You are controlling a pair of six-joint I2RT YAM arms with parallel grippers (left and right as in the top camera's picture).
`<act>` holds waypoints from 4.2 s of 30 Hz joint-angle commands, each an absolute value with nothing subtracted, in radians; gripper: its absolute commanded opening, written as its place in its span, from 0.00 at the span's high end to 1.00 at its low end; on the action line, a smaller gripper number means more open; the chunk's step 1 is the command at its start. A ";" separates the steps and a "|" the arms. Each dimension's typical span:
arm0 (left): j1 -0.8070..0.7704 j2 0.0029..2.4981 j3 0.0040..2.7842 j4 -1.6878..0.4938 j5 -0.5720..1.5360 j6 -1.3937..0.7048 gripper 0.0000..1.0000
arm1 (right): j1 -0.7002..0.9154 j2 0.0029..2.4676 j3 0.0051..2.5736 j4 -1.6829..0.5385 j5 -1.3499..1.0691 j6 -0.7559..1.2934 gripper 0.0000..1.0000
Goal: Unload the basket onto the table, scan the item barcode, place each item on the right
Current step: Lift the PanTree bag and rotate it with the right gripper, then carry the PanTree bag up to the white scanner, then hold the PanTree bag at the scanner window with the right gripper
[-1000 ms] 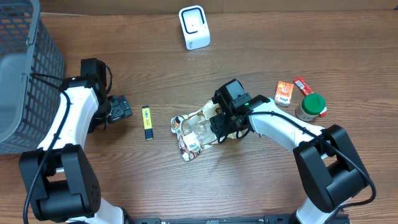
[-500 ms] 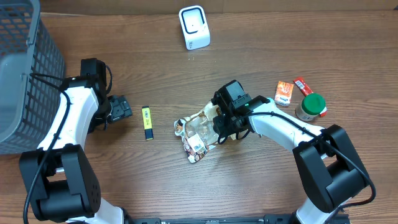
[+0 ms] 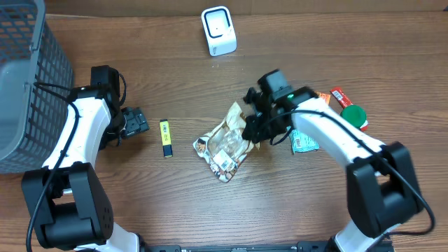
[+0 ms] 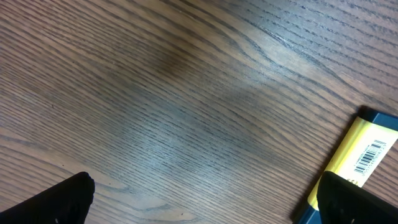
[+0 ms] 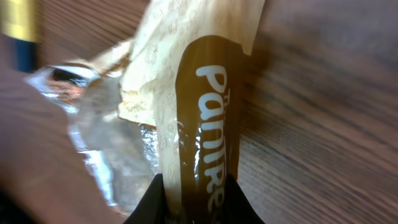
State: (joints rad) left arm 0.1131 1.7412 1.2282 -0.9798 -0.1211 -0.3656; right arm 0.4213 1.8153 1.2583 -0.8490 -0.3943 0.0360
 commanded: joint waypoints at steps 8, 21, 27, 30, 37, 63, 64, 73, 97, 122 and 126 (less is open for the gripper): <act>0.111 1.745 1.225 -0.982 -0.131 -0.355 0.00 | 0.271 1.577 1.311 -0.940 -0.720 -0.058 0.96; 0.111 1.745 1.225 -0.982 -0.131 -0.355 0.00 | 0.234 1.554 1.311 -0.960 -0.762 -0.057 0.96; 0.111 1.745 1.225 -0.982 -0.131 -0.355 0.00 | 0.234 1.554 1.311 -0.941 -0.761 -0.058 0.96; 0.111 1.745 1.225 -0.982 -0.131 -0.355 0.00 | 0.234 1.554 1.320 -0.891 -0.761 -0.049 0.97; 0.111 1.745 1.225 -0.982 -0.131 -0.355 0.00 | 0.237 1.562 1.525 -0.953 -0.702 -0.019 0.97; 0.111 1.745 1.225 -0.982 -0.131 -0.355 0.00 | 0.404 2.038 1.913 -0.144 0.333 -0.220 0.97; 0.111 1.745 1.225 -0.982 -0.131 -0.355 0.00 | 0.407 2.062 1.913 -0.101 0.364 -0.239 0.97; 0.111 1.745 1.225 -0.982 -0.131 -0.355 0.00 | 0.420 2.260 1.913 0.233 0.457 -0.506 0.97; 0.111 1.745 1.225 -0.982 -0.131 -0.355 0.00 | 0.498 2.334 1.901 0.189 0.543 -0.503 0.96; 0.111 1.745 1.225 -0.982 -0.131 -0.355 0.00 | 0.512 2.386 1.890 0.215 0.670 -0.548 0.96; 0.111 1.745 1.225 -0.982 -0.131 -0.355 0.00 | 0.529 2.386 1.890 0.210 0.667 -0.548 0.96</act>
State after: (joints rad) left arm 0.1131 1.7412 1.2282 -0.9798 -0.1211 -0.3656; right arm 0.5068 2.3840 1.8938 0.2077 0.6796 -0.5507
